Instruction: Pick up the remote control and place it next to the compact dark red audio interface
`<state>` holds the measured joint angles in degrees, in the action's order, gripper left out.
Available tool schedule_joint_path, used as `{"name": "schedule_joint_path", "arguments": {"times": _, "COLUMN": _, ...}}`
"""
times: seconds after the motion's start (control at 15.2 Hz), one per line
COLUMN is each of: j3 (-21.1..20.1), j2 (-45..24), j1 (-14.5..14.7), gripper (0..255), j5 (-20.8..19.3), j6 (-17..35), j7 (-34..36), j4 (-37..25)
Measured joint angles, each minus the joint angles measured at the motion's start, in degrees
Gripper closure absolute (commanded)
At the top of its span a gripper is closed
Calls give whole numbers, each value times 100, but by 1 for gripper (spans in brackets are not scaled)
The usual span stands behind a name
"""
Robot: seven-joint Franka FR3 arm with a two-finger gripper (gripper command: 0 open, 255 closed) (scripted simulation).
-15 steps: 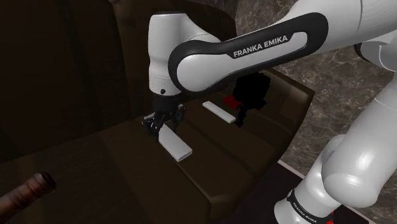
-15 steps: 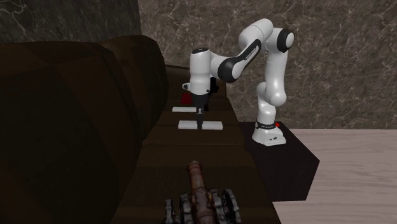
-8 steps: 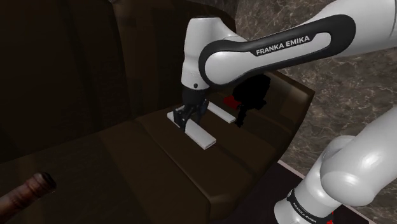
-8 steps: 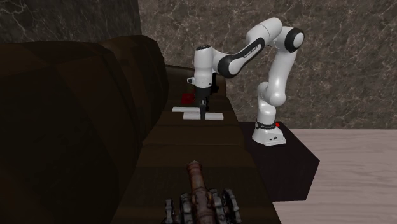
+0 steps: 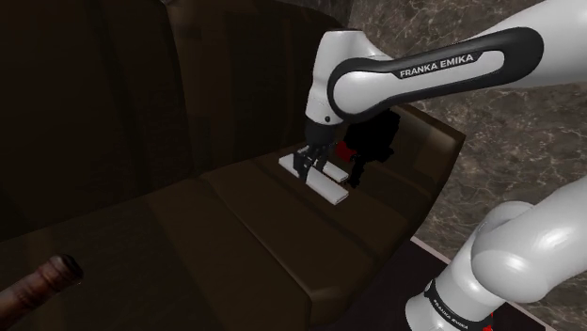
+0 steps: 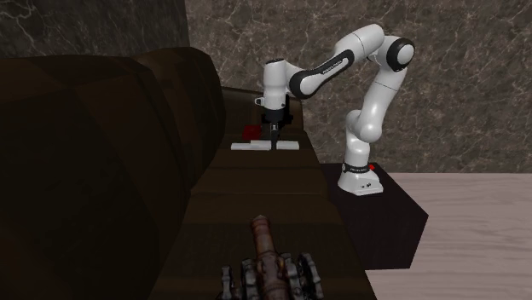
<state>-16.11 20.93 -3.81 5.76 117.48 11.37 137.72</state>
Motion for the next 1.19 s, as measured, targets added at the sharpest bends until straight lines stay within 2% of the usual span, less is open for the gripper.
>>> {"name": "schedule_joint_path", "arguments": {"times": 0.66, "j3": 1117, "j2": 677, "j1": -585, "gripper": 255, "j5": -373, "j6": -40, "j7": -1484, "j4": 675}}
{"name": "schedule_joint_path", "arguments": {"times": 1.19, "j3": 1991, "j2": 589, "j1": -1134, "gripper": 255, "j5": -813, "j6": -45, "j7": -2613, "j4": 577}}
